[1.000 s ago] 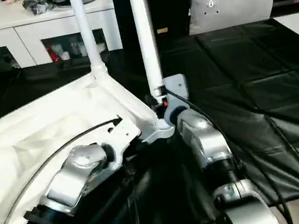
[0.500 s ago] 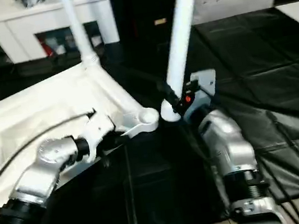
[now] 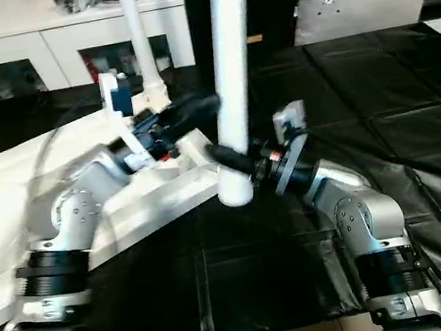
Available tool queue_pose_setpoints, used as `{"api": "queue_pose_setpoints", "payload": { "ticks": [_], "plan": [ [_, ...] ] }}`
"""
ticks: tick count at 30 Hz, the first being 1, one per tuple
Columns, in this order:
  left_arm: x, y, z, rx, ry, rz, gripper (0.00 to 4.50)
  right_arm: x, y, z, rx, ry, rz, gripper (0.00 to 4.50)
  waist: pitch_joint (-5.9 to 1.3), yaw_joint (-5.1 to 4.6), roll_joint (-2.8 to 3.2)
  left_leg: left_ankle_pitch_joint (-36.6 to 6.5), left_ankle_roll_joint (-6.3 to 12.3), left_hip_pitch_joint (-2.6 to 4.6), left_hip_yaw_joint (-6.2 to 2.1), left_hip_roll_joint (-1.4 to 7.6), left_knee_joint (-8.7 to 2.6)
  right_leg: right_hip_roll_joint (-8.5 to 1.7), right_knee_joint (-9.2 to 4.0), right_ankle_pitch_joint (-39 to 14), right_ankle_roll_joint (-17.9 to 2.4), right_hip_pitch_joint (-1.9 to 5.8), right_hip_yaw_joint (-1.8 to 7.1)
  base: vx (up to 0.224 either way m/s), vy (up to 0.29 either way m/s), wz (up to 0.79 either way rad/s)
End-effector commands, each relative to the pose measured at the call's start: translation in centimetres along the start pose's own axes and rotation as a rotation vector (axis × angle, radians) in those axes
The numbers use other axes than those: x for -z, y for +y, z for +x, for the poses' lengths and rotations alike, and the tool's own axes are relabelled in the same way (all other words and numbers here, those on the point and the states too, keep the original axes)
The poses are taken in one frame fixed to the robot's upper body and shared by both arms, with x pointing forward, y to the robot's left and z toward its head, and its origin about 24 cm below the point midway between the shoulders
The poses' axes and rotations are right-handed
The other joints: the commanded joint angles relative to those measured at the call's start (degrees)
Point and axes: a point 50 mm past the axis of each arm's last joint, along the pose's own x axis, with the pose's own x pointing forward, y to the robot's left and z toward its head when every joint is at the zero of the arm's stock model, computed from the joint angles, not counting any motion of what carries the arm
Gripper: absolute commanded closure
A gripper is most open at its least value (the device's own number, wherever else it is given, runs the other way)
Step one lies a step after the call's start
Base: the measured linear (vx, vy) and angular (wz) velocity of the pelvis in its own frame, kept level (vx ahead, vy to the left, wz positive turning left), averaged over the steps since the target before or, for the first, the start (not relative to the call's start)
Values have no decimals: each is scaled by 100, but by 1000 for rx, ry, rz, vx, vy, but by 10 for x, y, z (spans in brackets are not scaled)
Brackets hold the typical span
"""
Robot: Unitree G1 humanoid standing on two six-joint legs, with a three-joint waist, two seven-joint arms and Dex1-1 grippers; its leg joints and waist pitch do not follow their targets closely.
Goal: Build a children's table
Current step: Insert table leg to table base
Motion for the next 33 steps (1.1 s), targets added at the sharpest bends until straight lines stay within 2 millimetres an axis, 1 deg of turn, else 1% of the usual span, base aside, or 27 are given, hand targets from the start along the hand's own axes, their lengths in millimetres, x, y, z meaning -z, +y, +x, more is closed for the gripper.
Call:
{"api": "queue_pose_setpoints", "payload": {
  "ticks": [1,2,3,4,5,7,8,11,13,14,16,19,20,26,27,28,30,31,32,33],
  "plan": [
    [-2,-6,4,25,9,5,230,-2,8,5,-57,17,-19,263,-388,18,-84,-700,310,106,-105,276,-339,-450,-451,-520,-1223,263,226,0,0,0],
    [2,-7,7,23,34,16,229,-1,10,6,-64,26,-20,263,-396,16,-85,-635,338,104,-107,276,-334,-444,-439,-415,-1224,263,223,0,0,0],
    [4,-8,10,19,41,16,212,-1,11,7,-69,32,-19,263,-404,15,-66,-562,369,98,-113,278,-329,-441,-427,-291,-1230,269,221,0,0,0],
    [5,-9,12,16,40,10,197,-1,11,8,-68,35,-21,263,-427,19,-66,-400,456,95,-111,281,-305,-438,-394,71,-1296,268,210,0,0,0],
    [4,-9,13,14,21,2,189,-1,11,8,-65,38,-22,263,-430,19,-67,-380,489,89,-112,276,-300,-434,-384,196,-1334,275,202,0,0,0],
    [1,-11,14,19,-12,-23,191,-1,10,8,-62,39,-22,263,-434,19,-71,-376,538,84,-110,274,-289,-439,-375,313,-1387,283,196,0,0,0],
    [1,-11,14,20,-17,-25,223,-1,10,9,-62,40,-22,263,-433,22,-68,-379,548,85,-114,277,-292,-439,-375,313,-1392,282,191,0,0,0],
    [-1,-11,14,19,-40,-33,221,0,11,10,-64,48,-23,263,-429,24,-74,-397,563,91,-114,284,-294,-437,-377,288,-1406,282,189,0,0,0],
    [0,-11,14,15,-40,-35,249,1,11,11,-69,53,-24,263,-424,22,-77,-441,552,94,-113,284,-298,-441,-389,179,-1391,285,188,0,0,0],
    [0,-11,13,16,-38,-35,255,1,12,11,-70,54,-24,263,-421,25,-75,-471,535,101,-110,286,-298,-445,-396,107,-1386,279,191,0,0,0],
    [1,-12,13,18,-40,-40,254,1,12,12,-72,57,-25,263,-425,20,-69,-471,508,97,-112,285,-297,-443,-394,93,-1367,287,192,0,0,0],
    [0,-12,13,18,-47,-46,267,1,12,12,-73,59,-27,263,-432,23,-71,-425,508,100,-113,285,-292,-442,-380,180,-1382,288,192,0,0,0],
    [0,-11,14,13,-51,-48,267,1,12,12,-72,61,-29,263,-433,24,-58,-419,509,97,-114,283,-289,-443,-377,196,-1387,288,192,0,0,0],
    [-4,-6,14,-44,-73,-42,267,1,9,12,-46,83,-47,263,-436,21,-64,-422,512,103,-116,287,-283,-443,-374,224,-1404,291,188,0,0,0],
    [-5,-5,13,-50,-70,-34,267,1,9,11,-50,86,-27,228,-438,16,-80,-408,518,102,-114,285,-283,-438,-370,244,-1406,295,189,0,0,0],
    [-5,-5,13,-54,-65,-22,267,0,9,11,-54,87,-20,228,-436,17,-76,-407,524,100,-114,280,-282,-437,-367,247,-1412,297,190,0,0,0],
    [-6,-5,12,-62,-48,8,267,-2,8,9,-49,78,-8,190,-432,22,-79,-426,520,100,-114,282,-283,-440,-372,163,-1393,294,190,0,0,0],
    [-5,-5,12,-63,-42,20,267,-3,8,8,-57,76,-3,190,-432,20,-79,-427,518,102,-112,283,-283,-440,-378,145,-1385,293,191,0,0,0],
    [-5,-5,11,-63,-39,27,267,-4,9,6,-65,78,-3,177,-433,20,-101,-427,519,101,-110,283,-282,-442,-382,123,-1368,298,192,0,0,0],
    [-5,-5,11,-62,-38,29,267,-4,9,5,-67,77,-2,162,-433,25,-90,-413,516,100,-113,285,-281,-442,-377,123,-1362,298,192,0,0,0]
  ]
}}
